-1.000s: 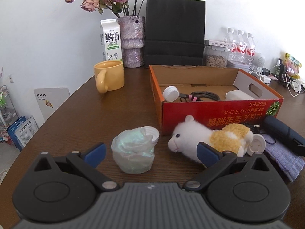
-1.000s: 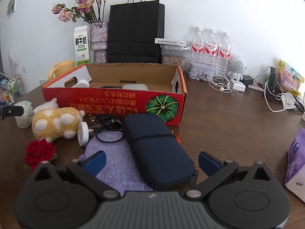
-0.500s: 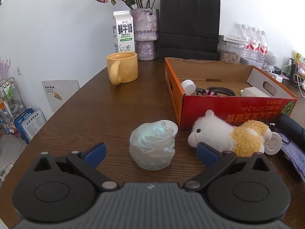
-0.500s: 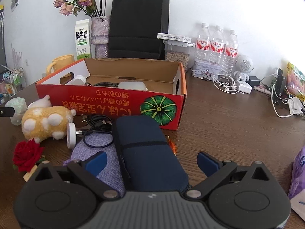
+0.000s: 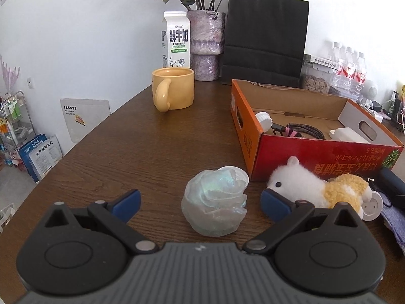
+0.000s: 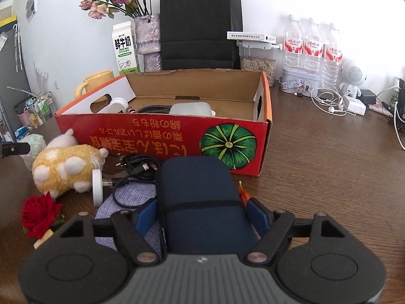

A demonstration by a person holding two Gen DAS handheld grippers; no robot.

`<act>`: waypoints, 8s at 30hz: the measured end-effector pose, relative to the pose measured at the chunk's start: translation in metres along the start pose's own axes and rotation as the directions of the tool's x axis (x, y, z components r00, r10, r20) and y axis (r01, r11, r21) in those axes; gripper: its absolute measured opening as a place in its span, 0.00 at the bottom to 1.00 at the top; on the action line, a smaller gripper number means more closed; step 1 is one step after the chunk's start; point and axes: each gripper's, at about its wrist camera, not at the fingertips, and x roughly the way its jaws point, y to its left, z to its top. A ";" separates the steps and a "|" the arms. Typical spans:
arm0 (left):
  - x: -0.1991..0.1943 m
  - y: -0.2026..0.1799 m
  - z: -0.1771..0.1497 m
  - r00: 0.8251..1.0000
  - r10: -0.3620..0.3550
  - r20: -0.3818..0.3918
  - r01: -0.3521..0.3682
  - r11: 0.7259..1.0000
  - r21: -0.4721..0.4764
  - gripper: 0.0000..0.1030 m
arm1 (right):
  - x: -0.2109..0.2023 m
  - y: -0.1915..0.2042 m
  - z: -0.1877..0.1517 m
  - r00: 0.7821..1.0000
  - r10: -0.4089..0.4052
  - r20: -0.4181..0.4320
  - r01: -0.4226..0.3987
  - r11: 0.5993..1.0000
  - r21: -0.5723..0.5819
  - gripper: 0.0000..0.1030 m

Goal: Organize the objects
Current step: 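Grasp the crumpled clear plastic bag with the left gripper while the right gripper grasps the navy pouch, then carry the plastic bag and navy pouch into the box and open both grippers, then withdraw both grippers from the box back over the table, then grasp the red rose with the left gripper while the right gripper grasps the purple fabric pouch, then lift the rose and purple pouch toward the box with both grippers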

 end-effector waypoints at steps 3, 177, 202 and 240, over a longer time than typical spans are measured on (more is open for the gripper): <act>0.005 0.000 0.001 1.000 -0.008 -0.009 0.008 1.000 -0.013 1.00 | 0.000 -0.001 -0.001 1.000 0.006 0.001 -0.006 1.000 0.010 0.73; -0.011 -0.094 0.045 0.973 -0.207 0.098 0.198 0.976 0.092 1.00 | -0.028 0.064 0.031 0.976 -0.137 0.172 0.143 0.989 -0.022 1.00; -0.026 -0.102 -0.029 0.946 -0.298 -0.125 0.316 0.936 0.157 1.00 | -0.027 0.071 -0.025 0.997 -0.080 -0.006 0.080 0.997 -0.019 1.00; -0.028 -0.099 -0.045 0.918 -0.364 -0.157 0.382 0.919 0.101 0.37 | -0.052 0.082 -0.036 0.996 -0.081 0.043 0.081 0.997 -0.001 0.26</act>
